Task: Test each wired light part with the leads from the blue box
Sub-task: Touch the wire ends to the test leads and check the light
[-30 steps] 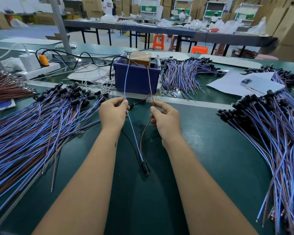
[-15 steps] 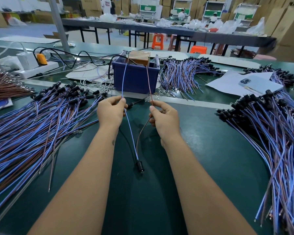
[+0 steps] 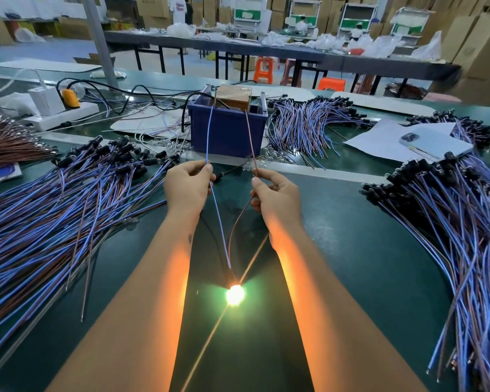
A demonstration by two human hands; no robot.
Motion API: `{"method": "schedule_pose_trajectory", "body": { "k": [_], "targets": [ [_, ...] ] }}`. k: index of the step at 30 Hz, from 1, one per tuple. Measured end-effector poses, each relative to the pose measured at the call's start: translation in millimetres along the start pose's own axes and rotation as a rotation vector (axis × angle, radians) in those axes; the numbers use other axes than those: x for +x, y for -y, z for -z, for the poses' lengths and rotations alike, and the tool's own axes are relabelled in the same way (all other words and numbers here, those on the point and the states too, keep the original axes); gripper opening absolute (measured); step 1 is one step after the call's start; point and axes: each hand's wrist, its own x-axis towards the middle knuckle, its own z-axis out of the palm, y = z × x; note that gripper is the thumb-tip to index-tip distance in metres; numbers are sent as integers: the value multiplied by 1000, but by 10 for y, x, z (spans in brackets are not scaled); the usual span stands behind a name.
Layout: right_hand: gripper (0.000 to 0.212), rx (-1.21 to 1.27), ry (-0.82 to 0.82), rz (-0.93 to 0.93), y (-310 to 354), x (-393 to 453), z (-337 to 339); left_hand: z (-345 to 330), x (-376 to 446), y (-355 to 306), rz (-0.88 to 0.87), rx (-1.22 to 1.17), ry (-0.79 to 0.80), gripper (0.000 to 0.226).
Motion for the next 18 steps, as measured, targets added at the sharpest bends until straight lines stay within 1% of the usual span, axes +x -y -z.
{"method": "schedule_pose_trajectory", "body": {
  "k": [15, 18],
  "targets": [
    [18, -7, -53, 12, -3, 4, 19, -2, -21, -2, 19, 0, 19, 8],
    [24, -63, -3, 85, -29, -8, -20, -12, -41, -25, 24, 21, 90, 7]
  ]
}}
